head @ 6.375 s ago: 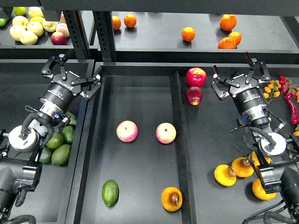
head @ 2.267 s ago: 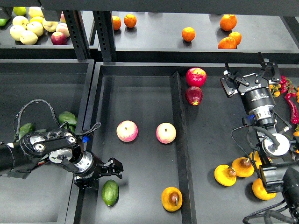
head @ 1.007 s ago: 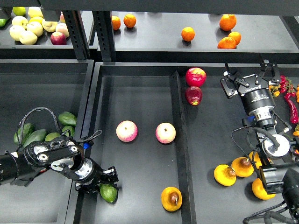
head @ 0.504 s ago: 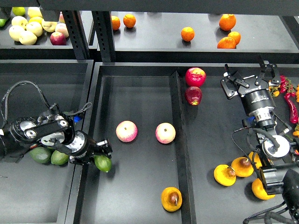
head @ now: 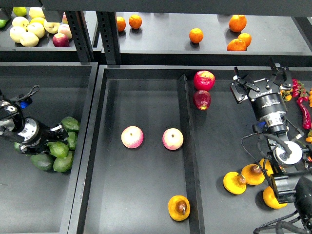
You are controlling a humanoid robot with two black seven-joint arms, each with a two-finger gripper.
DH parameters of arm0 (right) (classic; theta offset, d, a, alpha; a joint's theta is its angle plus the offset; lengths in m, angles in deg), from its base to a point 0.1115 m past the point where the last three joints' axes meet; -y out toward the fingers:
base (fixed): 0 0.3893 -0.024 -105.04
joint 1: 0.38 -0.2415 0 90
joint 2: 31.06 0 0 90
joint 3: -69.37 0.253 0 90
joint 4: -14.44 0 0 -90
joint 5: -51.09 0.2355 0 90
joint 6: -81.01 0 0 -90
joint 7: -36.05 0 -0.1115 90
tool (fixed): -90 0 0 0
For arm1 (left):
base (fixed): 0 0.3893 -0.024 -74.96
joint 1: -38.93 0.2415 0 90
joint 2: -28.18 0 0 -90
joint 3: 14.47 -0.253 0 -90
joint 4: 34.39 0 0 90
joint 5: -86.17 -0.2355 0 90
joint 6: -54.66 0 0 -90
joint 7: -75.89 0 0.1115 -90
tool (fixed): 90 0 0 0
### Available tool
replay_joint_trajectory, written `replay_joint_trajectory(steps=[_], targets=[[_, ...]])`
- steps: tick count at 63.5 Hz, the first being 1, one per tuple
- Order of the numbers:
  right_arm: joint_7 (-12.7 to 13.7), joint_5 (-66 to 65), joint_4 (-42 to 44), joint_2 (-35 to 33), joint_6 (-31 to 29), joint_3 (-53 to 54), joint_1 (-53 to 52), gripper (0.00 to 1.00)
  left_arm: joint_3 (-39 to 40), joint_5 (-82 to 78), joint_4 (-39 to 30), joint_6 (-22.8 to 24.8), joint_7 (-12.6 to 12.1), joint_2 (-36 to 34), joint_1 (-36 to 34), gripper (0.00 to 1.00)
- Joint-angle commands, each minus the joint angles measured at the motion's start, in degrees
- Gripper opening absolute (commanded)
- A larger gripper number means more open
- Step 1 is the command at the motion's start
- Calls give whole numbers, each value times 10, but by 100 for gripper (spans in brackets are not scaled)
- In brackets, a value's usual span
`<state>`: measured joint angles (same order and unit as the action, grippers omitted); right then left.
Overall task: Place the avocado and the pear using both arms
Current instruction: 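Carry the avocado with the left gripper onto the avocado pile, then open the left gripper to release the avocado on the pile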
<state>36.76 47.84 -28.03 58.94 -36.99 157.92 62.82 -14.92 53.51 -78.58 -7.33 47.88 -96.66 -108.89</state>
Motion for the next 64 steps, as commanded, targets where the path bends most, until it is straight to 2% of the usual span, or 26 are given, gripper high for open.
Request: replay_joint_trajectory(steps=[1,34,44,51,55,64], targets=[[0,0,-1,0,0,0,0,100,4,1,19,0,0,-1,13,51],[0,0,-5,0,0,0,5,100,20,-2,37,0,0,8,43,57],[1,0,-5,0,0,0,8,100,26,-2,45,0,0,16,44,62],[12,0,-5,0,0,0,8,100,42,-2,53,0,0,17,46,66],[27,0,-5,0,0,0,8,100,51,-2,54,0,0,20,46,69],[32,0,-5,0,0,0,7,100,57,-2,54,0,0,21,47,73]])
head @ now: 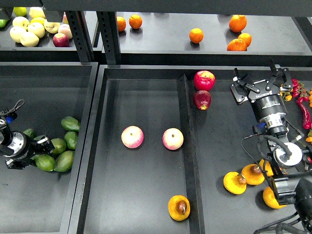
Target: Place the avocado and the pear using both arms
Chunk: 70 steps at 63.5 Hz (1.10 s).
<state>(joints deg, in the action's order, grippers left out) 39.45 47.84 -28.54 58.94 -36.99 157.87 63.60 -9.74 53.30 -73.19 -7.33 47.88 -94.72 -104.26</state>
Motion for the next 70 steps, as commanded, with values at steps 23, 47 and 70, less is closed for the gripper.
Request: replay_joint_trajectory(steps=[23,47,70], targets=[[7,0,-1,0,0,-2,0,100,11,1,10,0,0,1,7,99],[10,0,-1,0,0,-5,-1,100,41,6,35,0,0,1,10,99],[22,-1,-2,0,0,-8,0,100,157,6,57,0,0,1,9,99]])
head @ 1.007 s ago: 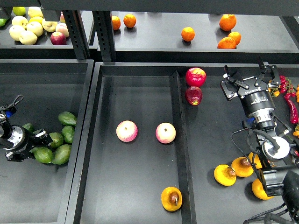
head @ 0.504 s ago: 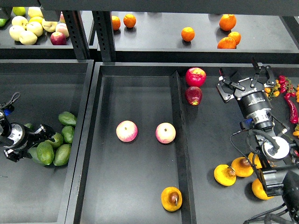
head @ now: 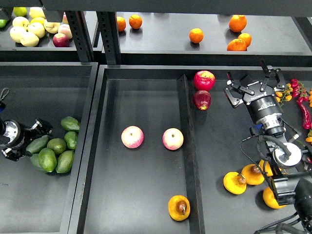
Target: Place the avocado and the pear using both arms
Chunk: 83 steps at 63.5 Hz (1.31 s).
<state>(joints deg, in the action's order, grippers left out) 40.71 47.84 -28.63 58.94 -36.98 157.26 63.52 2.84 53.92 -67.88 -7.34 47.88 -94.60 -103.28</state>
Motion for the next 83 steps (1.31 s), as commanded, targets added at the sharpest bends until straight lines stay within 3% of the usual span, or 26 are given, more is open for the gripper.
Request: replay_joint_trajectory(steps=[1,10,19,20,39,61,72,83], targets=[[13,-2,-2,0,0,-3,1,100,35,1,4,0,0,0,-1,99],[33,-4,-8,0,0,-4,1,100,84,18,4,0,0,0,5,98],[33,-6,-12,0,0,-12,1,100,171,62,-3,0,0,3,42,98],[33,-6,-23,0,0,-20,2,100,214,80,-6,0,0,20,59,98],[49,-11,-31,0,7,-54,1,100,467,112,-73,0,0,122,156,98],[54,-11,-31,0,0,-67,-2,100,724,162,-215,0,0,328,235,99],[54,-11,-31,0,0,-65,0,100,767,185,-269,-81,0,328,248,99],[55,-11,-30,0,0,-64,1,100,769,241,-291,-110,22,328,250,99]])
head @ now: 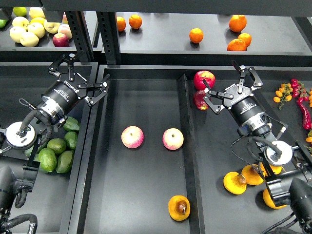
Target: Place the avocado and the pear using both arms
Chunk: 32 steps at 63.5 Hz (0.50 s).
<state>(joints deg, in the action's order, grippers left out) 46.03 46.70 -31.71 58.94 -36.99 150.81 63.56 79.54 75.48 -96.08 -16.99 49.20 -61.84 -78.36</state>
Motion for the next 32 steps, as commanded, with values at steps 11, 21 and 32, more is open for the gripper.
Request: replay_joint_trajectory(steps=[11,21,32], targets=[[63,0,-1,0,0,-21,-7,100,7,31,-8,-14,9,0,1,99],[120,10,-15,-61,0,-111,-41,100,7,32,-9,-12,9,0,1,99],[159,47,-24,-155,0,-278,-104,100,7,33,-7,-10,7,0,2,99]])
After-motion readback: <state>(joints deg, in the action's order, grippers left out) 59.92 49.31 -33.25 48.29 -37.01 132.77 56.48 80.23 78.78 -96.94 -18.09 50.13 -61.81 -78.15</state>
